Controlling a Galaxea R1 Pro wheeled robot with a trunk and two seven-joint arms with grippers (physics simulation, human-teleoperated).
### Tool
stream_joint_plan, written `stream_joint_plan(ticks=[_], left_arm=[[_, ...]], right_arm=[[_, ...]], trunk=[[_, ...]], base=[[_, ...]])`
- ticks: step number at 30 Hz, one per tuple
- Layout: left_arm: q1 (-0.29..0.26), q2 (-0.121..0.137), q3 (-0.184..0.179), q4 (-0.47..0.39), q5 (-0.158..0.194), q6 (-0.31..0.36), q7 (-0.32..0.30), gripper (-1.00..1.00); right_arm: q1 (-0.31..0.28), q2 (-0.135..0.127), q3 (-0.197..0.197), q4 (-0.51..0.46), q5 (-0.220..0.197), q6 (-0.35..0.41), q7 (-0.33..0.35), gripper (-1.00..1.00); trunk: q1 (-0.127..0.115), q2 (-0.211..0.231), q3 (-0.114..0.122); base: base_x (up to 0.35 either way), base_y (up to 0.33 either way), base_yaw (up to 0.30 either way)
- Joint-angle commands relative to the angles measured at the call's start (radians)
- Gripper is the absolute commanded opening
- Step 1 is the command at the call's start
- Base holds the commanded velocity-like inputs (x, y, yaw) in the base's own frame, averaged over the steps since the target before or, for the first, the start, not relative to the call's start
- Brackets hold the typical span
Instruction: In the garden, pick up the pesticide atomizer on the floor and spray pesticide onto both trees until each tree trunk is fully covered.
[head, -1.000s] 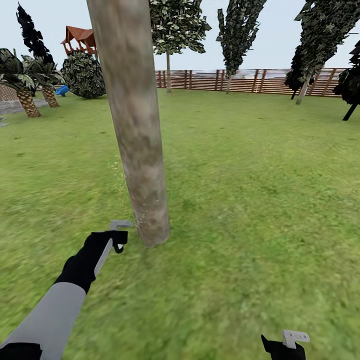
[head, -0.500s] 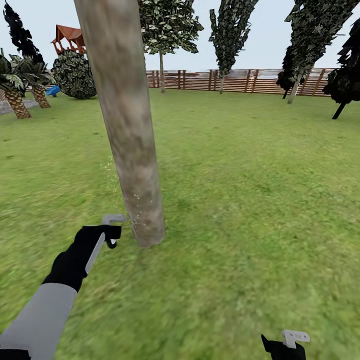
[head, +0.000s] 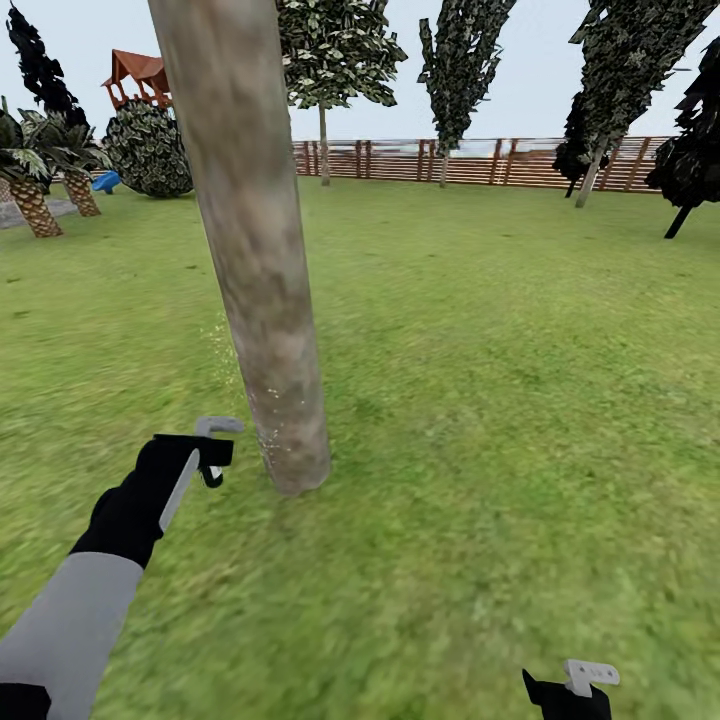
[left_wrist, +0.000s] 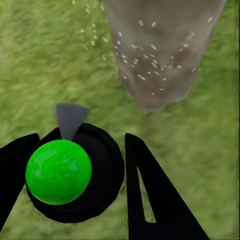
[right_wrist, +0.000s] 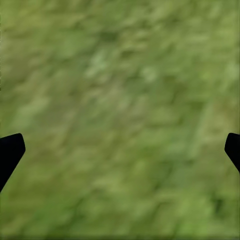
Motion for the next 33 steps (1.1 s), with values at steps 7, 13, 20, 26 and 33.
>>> stream_joint_plan(ticks=[7, 13, 20, 26, 33], left_arm=[[-0.027, -0.073, -0.005, -0.03, -0.013, 0.066, -0.073, -1.0], [-0.076, -0.005, 0.0, -0.043, -0.006, 0.093, -0.078, -1.0], [-0.091, -0.069, -0.096, -0.048, -0.005, 0.142, -0.079, -1.0], [-0.159, -0.066, -0.095, -0.047, -0.005, 0.153, -0.079, -1.0], [-0.172, -0.075, -0.041, -0.046, -0.005, 0.156, -0.079, -1.0]], right_arm=[[0.0, 0.0, 0.0, 0.0, 0.001, 0.0, 0.0, 1.0], [0.0, 0.0, 0.0, 0.0, 0.0, 0.001, 0.0, 1.0], [0.0, -0.004, 0.0, -0.001, 0.0, 0.0, 0.0, 1.0], [0.0, -0.003, 0.0, -0.001, 0.0, 0.0, 0.0, 1.0], [0.0, -0.003, 0.0, -0.001, 0.0, 0.0, 0.0, 1.0]], trunk=[[0.0, 0.0, 0.0], [0.0, 0.0, 0.0], [0.0, 0.0, 0.0], [0.0, 0.0, 0.0], [0.0, 0.0, 0.0]], base=[[0.0, 0.0, 0.0], [0.0, 0.0, 0.0], [0.0, 0.0, 0.0], [0.0, 0.0, 0.0], [0.0, 0.0, 0.0]])
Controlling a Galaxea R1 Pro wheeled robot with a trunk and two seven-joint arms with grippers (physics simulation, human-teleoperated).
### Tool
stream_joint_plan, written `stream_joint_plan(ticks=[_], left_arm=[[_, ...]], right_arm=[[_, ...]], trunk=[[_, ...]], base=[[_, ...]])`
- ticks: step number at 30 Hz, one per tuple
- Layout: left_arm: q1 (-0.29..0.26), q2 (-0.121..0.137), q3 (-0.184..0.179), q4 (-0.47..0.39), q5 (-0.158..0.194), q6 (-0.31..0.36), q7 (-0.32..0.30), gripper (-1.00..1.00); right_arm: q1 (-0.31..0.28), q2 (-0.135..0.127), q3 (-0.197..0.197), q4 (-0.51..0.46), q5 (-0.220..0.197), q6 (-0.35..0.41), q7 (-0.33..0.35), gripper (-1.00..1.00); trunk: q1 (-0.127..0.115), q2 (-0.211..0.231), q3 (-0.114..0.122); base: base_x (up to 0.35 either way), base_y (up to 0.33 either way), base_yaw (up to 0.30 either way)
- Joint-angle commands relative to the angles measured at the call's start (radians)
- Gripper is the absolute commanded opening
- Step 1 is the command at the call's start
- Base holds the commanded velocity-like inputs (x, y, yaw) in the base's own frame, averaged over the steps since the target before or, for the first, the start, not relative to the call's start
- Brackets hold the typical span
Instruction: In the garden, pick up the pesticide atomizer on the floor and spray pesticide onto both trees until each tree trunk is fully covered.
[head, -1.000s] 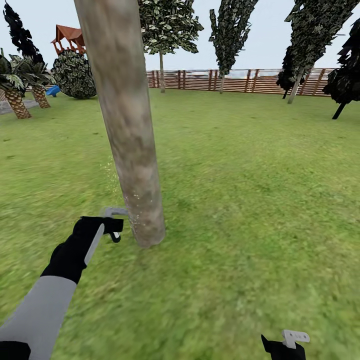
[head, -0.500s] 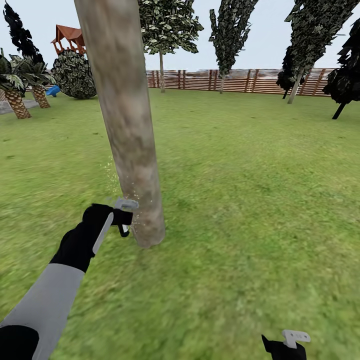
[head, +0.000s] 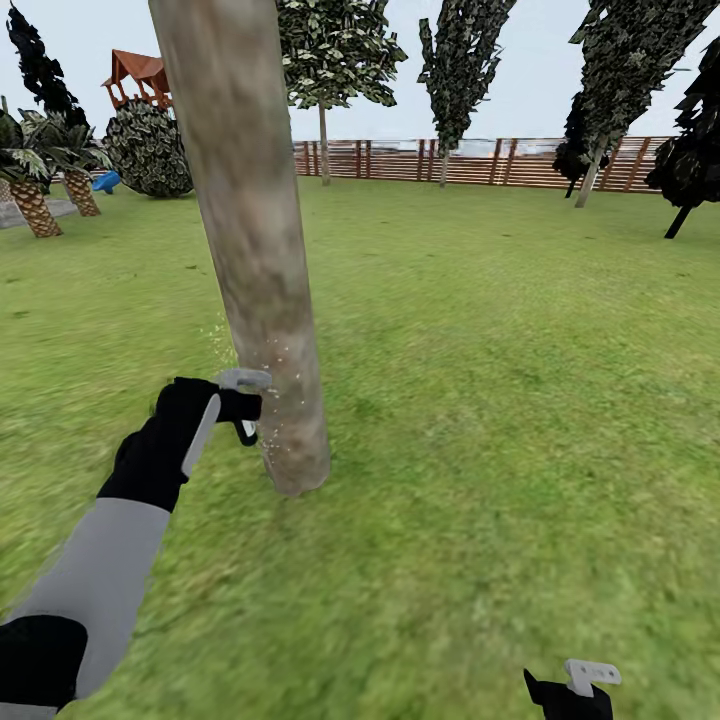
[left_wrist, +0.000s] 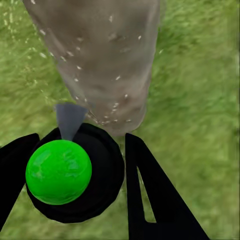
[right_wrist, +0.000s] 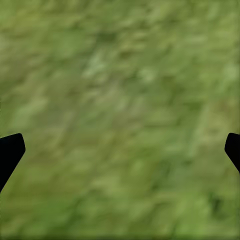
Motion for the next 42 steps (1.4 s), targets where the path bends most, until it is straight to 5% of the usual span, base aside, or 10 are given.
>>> stream_joint_plan(ticks=[1, 3, 7, 10, 12, 19, 25, 30, 35, 42], left_arm=[[-0.005, -0.021, -0.001, 0.0, -0.011, 0.002, 0.0, -1.0], [-0.012, -0.048, -0.003, -0.003, -0.011, 0.005, 0.0, -1.0], [-0.023, -0.034, 0.002, -0.002, -0.011, 0.006, 0.0, -1.0], [-0.039, 0.042, 0.008, 0.0, -0.008, 0.006, -0.001, -1.0], [-0.045, 0.061, 0.007, 0.001, 0.012, 0.006, -0.006, -1.0], [-0.057, 0.009, 0.0, -0.001, 0.02, 0.008, -0.009, -1.0], [-0.044, 0.057, 0.002, 0.128, 0.009, -0.01, -0.007, -1.0], [-0.035, 0.052, -0.001, 0.277, 0.008, -0.154, 0.001, -1.0], [0.062, 0.054, 0.001, 0.332, 0.005, -0.332, 0.005, -1.0], [0.168, 0.049, 0.004, 0.36, 0.014, -0.388, 0.009, -1.0]], right_arm=[[0.0, 0.0, 0.0, 0.0, 0.0, 0.0, 0.0, 1.0], [0.0, 0.0, 0.0, 0.0, 0.0, 0.0, 0.0, 1.0], [0.0, 0.0, 0.0, 0.0, 0.0, 0.0, 0.0, 1.0], [0.0, 0.0, 0.0, 0.0, 0.0, 0.0, 0.0, 1.0], [0.0, 0.0, 0.0, 0.001, 0.001, 0.001, 0.0, 1.0], [0.0, 0.0, 0.0, 0.001, 0.001, 0.001, 0.0, 1.0], [0.0, 0.0, 0.0, 0.002, 0.001, 0.001, 0.0, 1.0], [0.0, 0.0, 0.0, 0.002, 0.002, 0.001, 0.0, 1.0], [0.0, 0.001, 0.0, 0.002, 0.002, 0.001, 0.0, 1.0], [0.0, 0.003, 0.001, 0.003, 0.002, 0.002, 0.0, 1.0]], trunk=[[0.0, 0.0, 0.0], [0.0, 0.0, 0.0], [0.0, 0.0, 0.0], [0.0, 0.0, 0.0], [0.0, 0.0, 0.0], [0.0, 0.0, 0.0], [0.0, 0.0, 0.0], [0.0, 0.0, 0.0], [0.0, 0.0, 0.0], [0.0, 0.0, 0.0]], base=[[0.0, 0.0, 0.0], [0.0, 0.0, 0.0], [0.0, 0.0, 0.0], [0.0, 0.0, 0.0], [0.0, 0.0, 0.0], [0.0, 0.0, 0.0], [0.0, 0.0, 0.0], [0.0, 0.0, 0.0], [0.0, 0.0, 0.0], [0.0, 0.0, 0.0]])
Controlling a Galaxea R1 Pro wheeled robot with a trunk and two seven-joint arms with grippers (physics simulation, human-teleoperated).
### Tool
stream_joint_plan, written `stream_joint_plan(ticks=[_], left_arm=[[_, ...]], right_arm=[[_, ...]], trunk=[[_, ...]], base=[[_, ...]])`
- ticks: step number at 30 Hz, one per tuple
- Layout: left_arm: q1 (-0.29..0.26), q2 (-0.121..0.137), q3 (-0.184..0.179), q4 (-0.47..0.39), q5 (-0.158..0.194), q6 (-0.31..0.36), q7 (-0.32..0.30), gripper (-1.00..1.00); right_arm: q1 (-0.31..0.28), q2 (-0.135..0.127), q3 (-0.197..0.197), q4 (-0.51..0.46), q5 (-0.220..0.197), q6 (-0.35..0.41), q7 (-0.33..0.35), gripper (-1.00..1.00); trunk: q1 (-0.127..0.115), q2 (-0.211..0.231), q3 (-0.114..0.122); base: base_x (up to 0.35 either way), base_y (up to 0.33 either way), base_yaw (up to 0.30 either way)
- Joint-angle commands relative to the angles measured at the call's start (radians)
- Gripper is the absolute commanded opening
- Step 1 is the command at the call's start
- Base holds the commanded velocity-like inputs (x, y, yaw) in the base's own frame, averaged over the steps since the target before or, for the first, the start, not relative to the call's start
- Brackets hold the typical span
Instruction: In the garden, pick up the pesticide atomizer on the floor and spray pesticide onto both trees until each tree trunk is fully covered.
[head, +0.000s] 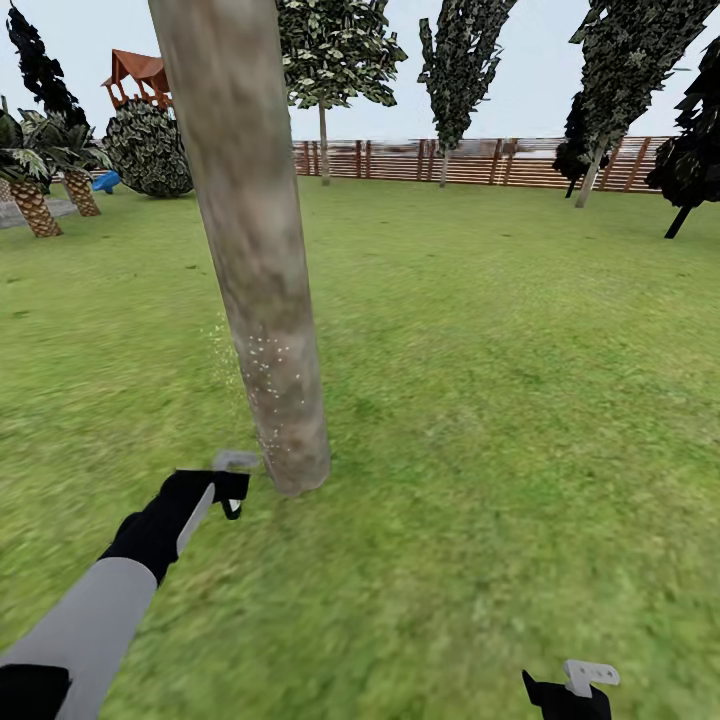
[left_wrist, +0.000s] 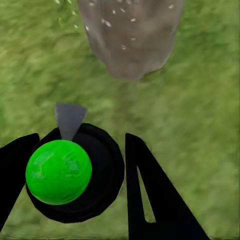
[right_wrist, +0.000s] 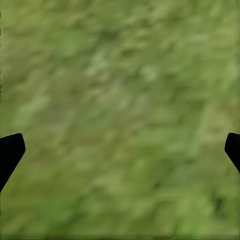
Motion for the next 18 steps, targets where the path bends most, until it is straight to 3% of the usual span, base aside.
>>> stream_joint_plan(ticks=[1, 5, 8, 10, 14, 18], left_arm=[[0.005, 0.0, 0.001, 0.02, 0.0, -0.01, 0.0, -1.0], [0.013, -0.002, 0.002, 0.132, 0.004, -0.032, 0.0, -1.0], [0.013, -0.022, 0.003, 0.218, 0.001, -0.145, 0.002, -1.0], [0.013, -0.026, 0.003, 0.255, 0.003, -0.174, 0.002, -1.0], [0.014, -0.028, 0.003, 0.27, 0.003, -0.201, 0.002, -1.0], [0.014, -0.03, 0.005, 0.313, 0.005, -0.314, 0.015, -1.0]], right_arm=[[0.0, 0.0, 0.0, 0.0, 0.0, 0.0, 0.0, 1.0], [0.0, 0.0, -0.001, 0.0, 0.0, 0.0, 0.0, 1.0], [0.0, 0.0, -0.001, -0.001, 0.0, 0.0, 0.001, 1.0], [0.0, 0.0, -0.001, -0.001, 0.0, 0.0, 0.001, 1.0], [0.0, 0.0, 0.0, -0.001, 0.0, 0.0, 0.001, 1.0], [0.0, 0.0, 0.0, -0.001, 0.0, 0.0, 0.001, 1.0]], trunk=[[0.0, 0.0, 0.0], [0.0, 0.0, 0.0], [0.0, 0.0, 0.0], [0.0, 0.0, 0.0], [0.0, 0.0, 0.0], [0.0, 0.0, 0.0]], base=[[0.0, 0.0, 0.0], [0.0, 0.0, 0.0], [0.0, 0.0, 0.0], [0.003, -0.094, 0.0], [0.079, -0.233, 0.0], [0.209, -0.208, 0.0]])
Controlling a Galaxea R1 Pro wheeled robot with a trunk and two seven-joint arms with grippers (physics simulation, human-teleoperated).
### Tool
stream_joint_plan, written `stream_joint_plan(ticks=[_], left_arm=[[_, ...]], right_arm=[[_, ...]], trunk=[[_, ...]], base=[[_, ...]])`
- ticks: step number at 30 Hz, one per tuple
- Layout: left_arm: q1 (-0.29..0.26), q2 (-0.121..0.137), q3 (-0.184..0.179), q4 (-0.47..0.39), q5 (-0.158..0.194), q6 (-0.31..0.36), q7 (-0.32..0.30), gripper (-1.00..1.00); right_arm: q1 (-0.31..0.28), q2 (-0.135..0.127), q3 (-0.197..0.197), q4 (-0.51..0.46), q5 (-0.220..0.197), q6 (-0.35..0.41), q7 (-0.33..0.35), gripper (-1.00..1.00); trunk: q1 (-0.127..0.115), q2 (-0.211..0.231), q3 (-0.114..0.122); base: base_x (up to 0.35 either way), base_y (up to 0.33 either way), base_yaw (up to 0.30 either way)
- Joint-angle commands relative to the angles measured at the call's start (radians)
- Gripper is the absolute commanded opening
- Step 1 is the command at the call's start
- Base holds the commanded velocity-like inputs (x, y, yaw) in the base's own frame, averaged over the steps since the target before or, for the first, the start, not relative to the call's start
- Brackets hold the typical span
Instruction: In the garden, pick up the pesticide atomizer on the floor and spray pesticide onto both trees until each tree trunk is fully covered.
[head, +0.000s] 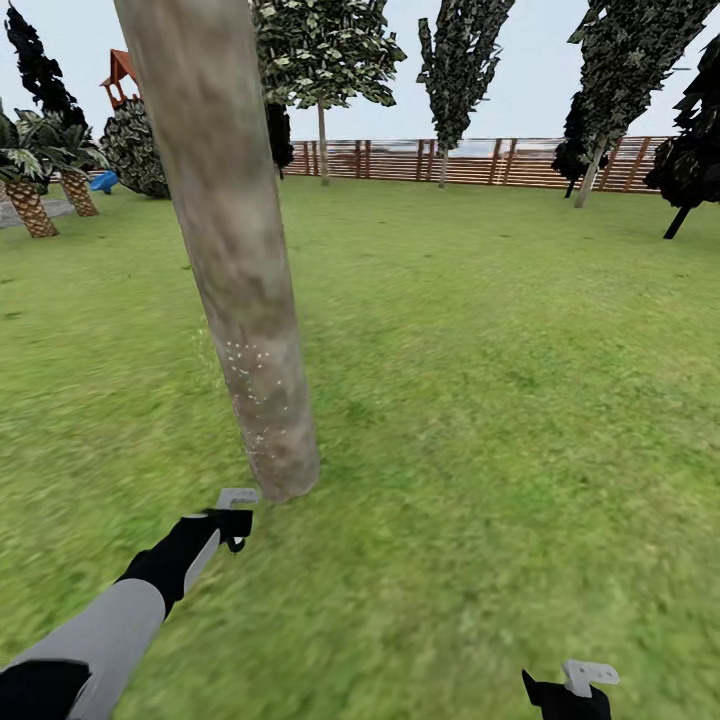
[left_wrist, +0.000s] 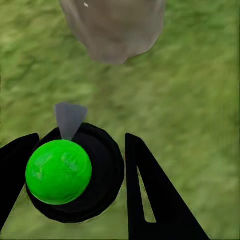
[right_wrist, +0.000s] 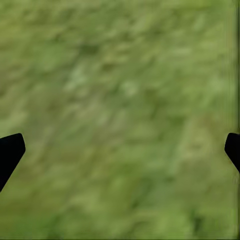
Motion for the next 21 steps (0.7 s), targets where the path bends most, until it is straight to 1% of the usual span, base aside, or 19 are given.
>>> stream_joint_plan(ticks=[1, 6, 9, 13, 17, 21], left_arm=[[0.0, 0.0, 0.0, 0.004, 0.001, -0.008, 0.006, -1.0], [0.0, 0.0, 0.0, 0.006, 0.002, -0.015, 0.009, -1.0], [0.0, 0.0, 0.0, 0.006, 0.002, -0.015, 0.01, -1.0], [0.0, 0.0, 0.0, 0.006, 0.002, -0.015, 0.015, -1.0], [-0.001, 0.0, 0.0, 0.007, 0.002, -0.014, 0.053, -1.0], [-0.001, 0.0, 0.001, 0.008, 0.002, -0.013, 0.058, -1.0]], right_arm=[[0.0, 0.0, 0.0, 0.0, 0.0, 0.0, 0.0, 1.0], [0.0, 0.0, 0.0, 0.0, 0.0, 0.0, 0.0, 1.0], [0.0, 0.001, 0.0, 0.0, 0.0, 0.0, 0.0, 1.0], [0.0, 0.002, 0.0, 0.001, 0.0, 0.0, 0.0, 1.0], [0.0, 0.002, 0.0, 0.001, 0.0, 0.0, 0.0, 1.0], [0.0, 0.002, 0.0, 0.001, 0.0, 0.0, 0.0, 1.0]], trunk=[[0.0, 0.0, 0.0], [0.0, 0.0, 0.0], [0.0, 0.0, 0.0], [0.0, 0.0, 0.0], [0.0, 0.0, 0.0], [0.0, 0.0, 0.0]], base=[[0.234, -0.192, 0.0], [0.22, -0.201, 0.0], [0.085, -0.255, 0.008], [0.004, -0.275, 0.245], [0.0, -0.276, 0.274], [0.043, -0.276, 0.274]])
